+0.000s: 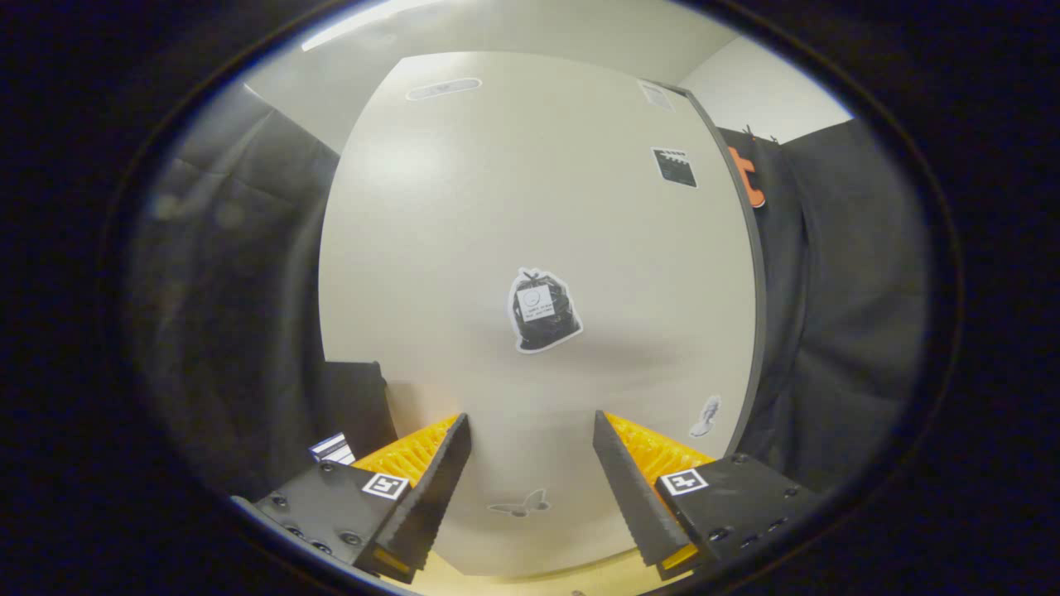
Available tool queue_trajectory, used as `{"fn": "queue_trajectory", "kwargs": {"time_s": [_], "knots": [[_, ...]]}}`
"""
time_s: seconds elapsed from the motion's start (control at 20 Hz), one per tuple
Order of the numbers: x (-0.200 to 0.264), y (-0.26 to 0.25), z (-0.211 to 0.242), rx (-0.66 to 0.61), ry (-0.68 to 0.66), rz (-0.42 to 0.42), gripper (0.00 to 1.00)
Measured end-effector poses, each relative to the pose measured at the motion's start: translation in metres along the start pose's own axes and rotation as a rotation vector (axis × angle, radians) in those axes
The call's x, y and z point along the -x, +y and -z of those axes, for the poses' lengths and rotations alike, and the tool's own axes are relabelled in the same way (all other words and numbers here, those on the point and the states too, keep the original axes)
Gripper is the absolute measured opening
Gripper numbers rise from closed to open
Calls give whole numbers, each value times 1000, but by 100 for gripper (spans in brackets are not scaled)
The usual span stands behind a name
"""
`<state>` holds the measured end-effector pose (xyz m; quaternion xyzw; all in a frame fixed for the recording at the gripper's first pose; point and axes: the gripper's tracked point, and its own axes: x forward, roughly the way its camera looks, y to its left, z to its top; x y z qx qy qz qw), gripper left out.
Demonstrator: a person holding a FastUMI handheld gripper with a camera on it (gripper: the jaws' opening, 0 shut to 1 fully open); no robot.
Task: Open the shoe cabinet door, grab the shoes and put them into the shoe cabinet, then close the shoe cabinet door.
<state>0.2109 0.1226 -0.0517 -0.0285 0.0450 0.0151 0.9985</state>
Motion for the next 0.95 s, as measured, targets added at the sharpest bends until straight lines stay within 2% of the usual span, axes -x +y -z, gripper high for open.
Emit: {"fn": "queue_trajectory", "kwargs": {"time_s": [0.15,0.4,0.95], "knots": [[-19,8,1,42,-3,13,91],[-34,7,2,28,-3,19,91],[-41,7,11,51,14,6,91]]}}
